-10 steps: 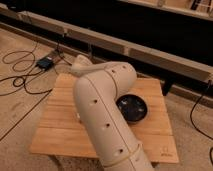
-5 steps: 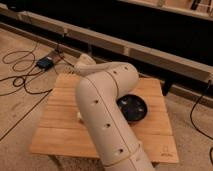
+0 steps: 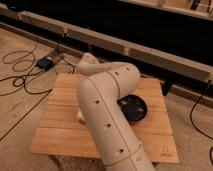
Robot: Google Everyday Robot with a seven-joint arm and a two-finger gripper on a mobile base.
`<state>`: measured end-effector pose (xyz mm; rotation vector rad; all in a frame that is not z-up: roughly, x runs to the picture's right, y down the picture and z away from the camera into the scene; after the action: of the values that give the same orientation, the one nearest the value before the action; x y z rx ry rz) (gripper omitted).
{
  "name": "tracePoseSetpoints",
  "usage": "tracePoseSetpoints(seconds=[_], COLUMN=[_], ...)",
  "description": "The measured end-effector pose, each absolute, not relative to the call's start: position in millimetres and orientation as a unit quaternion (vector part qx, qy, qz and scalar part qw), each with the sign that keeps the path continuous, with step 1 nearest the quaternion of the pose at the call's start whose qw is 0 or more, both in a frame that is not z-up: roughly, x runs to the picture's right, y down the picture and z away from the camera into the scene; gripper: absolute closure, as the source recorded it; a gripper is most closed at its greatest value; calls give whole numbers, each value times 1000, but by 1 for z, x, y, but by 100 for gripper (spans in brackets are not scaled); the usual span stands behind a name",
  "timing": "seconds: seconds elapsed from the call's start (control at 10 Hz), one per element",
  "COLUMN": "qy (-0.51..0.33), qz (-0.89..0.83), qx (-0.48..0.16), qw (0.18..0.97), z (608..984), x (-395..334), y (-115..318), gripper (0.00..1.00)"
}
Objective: Push the eraser across the table
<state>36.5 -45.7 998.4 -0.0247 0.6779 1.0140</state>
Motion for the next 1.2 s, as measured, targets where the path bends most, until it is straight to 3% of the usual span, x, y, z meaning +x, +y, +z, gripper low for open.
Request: tracePoseSetpoints(seconds=[1.2], qy=[313], qz=[461], qx=[-66], qw=[828], z=[982], x=[20], y=[-12], gripper=[20])
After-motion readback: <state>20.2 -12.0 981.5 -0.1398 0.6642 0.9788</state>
